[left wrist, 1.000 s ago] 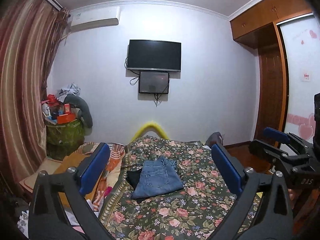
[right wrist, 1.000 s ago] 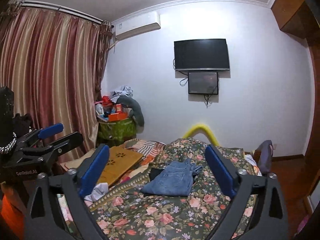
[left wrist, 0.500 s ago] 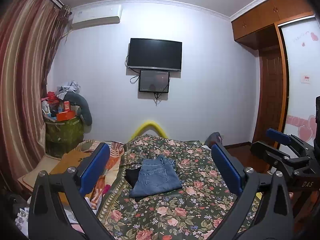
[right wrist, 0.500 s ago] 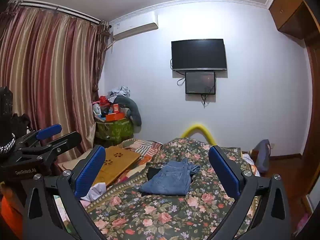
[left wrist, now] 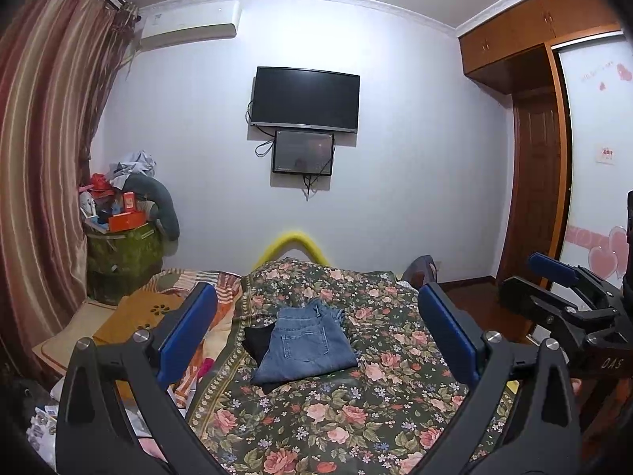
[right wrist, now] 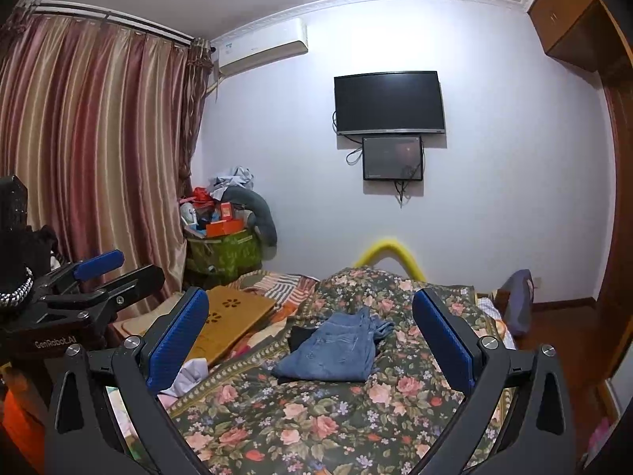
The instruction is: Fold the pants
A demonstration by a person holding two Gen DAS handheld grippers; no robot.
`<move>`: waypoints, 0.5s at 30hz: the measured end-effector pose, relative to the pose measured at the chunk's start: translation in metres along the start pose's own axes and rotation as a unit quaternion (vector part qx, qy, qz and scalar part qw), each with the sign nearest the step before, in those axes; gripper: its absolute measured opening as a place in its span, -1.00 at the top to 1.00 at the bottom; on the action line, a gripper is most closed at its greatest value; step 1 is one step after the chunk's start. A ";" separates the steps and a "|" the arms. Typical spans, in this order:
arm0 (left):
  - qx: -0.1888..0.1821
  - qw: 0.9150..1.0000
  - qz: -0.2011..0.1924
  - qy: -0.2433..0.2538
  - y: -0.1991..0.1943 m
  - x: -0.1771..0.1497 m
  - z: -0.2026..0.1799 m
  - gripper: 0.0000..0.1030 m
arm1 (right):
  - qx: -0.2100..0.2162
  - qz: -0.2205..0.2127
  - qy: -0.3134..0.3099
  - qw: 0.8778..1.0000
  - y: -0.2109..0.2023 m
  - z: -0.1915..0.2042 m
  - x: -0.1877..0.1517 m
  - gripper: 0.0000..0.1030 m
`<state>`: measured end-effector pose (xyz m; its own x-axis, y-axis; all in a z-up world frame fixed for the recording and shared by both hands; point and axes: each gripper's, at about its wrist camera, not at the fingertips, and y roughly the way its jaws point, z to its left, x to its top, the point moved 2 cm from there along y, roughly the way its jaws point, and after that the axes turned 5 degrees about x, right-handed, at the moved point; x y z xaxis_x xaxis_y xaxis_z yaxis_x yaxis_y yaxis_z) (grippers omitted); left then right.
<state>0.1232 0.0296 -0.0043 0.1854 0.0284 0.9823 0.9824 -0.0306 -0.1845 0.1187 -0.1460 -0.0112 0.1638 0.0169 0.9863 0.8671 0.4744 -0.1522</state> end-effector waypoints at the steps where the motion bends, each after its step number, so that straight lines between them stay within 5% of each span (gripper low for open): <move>1: 0.000 1.000 0.000 0.001 0.000 0.000 0.000 -0.99 | -0.001 0.000 0.000 1.000 0.000 0.000 0.000 -0.99; 15: -0.008 1.000 0.005 0.003 0.005 -0.002 -0.004 -0.99 | -0.004 0.003 0.006 1.000 -0.002 -0.004 0.002 -0.99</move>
<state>0.1276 0.0259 -0.0068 0.1946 0.0227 0.9806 0.9800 -0.0462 -0.1934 0.1190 -0.1503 -0.0094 0.1743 0.0082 0.9847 0.8697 0.4677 -0.1578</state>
